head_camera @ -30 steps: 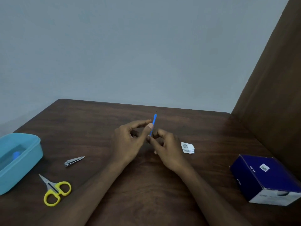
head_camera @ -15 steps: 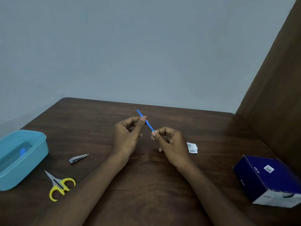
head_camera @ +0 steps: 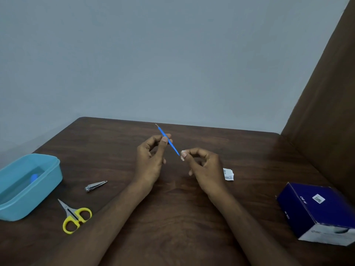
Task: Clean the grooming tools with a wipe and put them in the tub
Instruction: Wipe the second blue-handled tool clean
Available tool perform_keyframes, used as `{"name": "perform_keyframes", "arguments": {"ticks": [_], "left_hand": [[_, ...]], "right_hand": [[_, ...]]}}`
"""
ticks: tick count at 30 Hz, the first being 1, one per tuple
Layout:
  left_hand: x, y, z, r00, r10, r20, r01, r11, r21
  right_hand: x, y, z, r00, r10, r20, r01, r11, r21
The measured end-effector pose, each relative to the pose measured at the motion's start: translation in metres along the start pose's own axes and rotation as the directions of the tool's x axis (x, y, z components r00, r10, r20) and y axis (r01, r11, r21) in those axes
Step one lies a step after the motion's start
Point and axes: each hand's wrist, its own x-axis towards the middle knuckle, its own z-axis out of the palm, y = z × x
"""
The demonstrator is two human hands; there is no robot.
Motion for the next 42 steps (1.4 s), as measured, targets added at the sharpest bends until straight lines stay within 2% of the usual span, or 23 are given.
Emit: {"name": "perform_keyframes", "arguments": {"ticks": [2,4,7,11,15,16,18,20,22,25,28,31,33,35,37,42], "left_hand": [[-0.004,0.004,0.001,0.999,0.020,0.045,-0.022,0.999,0.036],[-0.010,0.006,0.002,0.977,0.067,0.202,-0.097,0.985,0.142],[-0.015,0.005,0.002,0.916,0.105,0.388,-0.235,0.923,0.305],[-0.014,0.001,0.001,0.894,0.073,0.443,-0.253,0.896,0.364],[-0.012,-0.002,0.000,0.892,0.060,0.448,-0.258,0.881,0.396],[-0.012,-0.002,0.000,0.901,0.061,0.430,-0.250,0.883,0.398],[-0.012,-0.001,0.001,0.918,0.063,0.392,-0.233,0.885,0.403],[-0.012,-0.001,0.002,0.927,0.069,0.368,-0.231,0.879,0.418],[-0.012,-0.001,0.002,0.921,0.098,0.376,-0.268,0.861,0.432],[-0.012,-0.006,0.000,0.909,0.151,0.388,-0.328,0.834,0.443],[-0.011,-0.009,0.000,0.897,0.181,0.403,-0.383,0.774,0.505],[-0.012,-0.010,0.002,0.898,0.183,0.401,-0.394,0.739,0.547],[-0.011,-0.012,0.002,0.917,0.174,0.360,-0.363,0.741,0.565],[-0.009,-0.014,0.002,0.928,0.168,0.333,-0.338,0.759,0.557],[-0.008,-0.015,0.001,0.923,0.174,0.344,-0.345,0.772,0.534],[-0.010,-0.015,0.001,0.918,0.174,0.357,-0.350,0.780,0.518]], "right_hand": [[0.001,-0.001,-0.001,0.994,-0.005,-0.109,0.011,0.998,0.054],[0.004,-0.001,-0.004,0.984,0.009,-0.179,0.016,0.990,0.138],[0.003,-0.007,-0.005,0.985,0.034,-0.171,0.014,0.963,0.270],[0.002,-0.014,-0.005,0.991,0.030,-0.129,0.015,0.941,0.339],[0.005,-0.018,-0.008,0.976,0.051,-0.212,0.037,0.918,0.394],[0.005,-0.016,-0.011,0.965,0.037,-0.260,0.065,0.925,0.374],[0.005,-0.011,-0.016,0.937,-0.070,-0.343,0.147,0.968,0.202],[0.002,-0.008,-0.018,0.911,-0.264,-0.316,0.260,0.964,-0.058],[-0.004,-0.008,-0.015,0.876,-0.416,-0.244,0.347,0.895,-0.280],[-0.007,-0.012,-0.011,0.849,-0.449,-0.277,0.266,0.818,-0.510],[-0.006,-0.011,-0.015,0.829,-0.399,-0.392,0.134,0.822,-0.554],[-0.003,-0.011,-0.021,0.803,-0.391,-0.451,0.113,0.842,-0.528],[-0.003,-0.013,-0.023,0.798,-0.439,-0.413,0.199,0.839,-0.507],[-0.007,-0.016,-0.019,0.811,-0.498,-0.307,0.285,0.795,-0.536],[-0.011,-0.017,-0.013,0.825,-0.502,-0.258,0.263,0.746,-0.612],[-0.009,-0.014,-0.016,0.796,-0.442,-0.413,0.121,0.785,-0.607]]}}
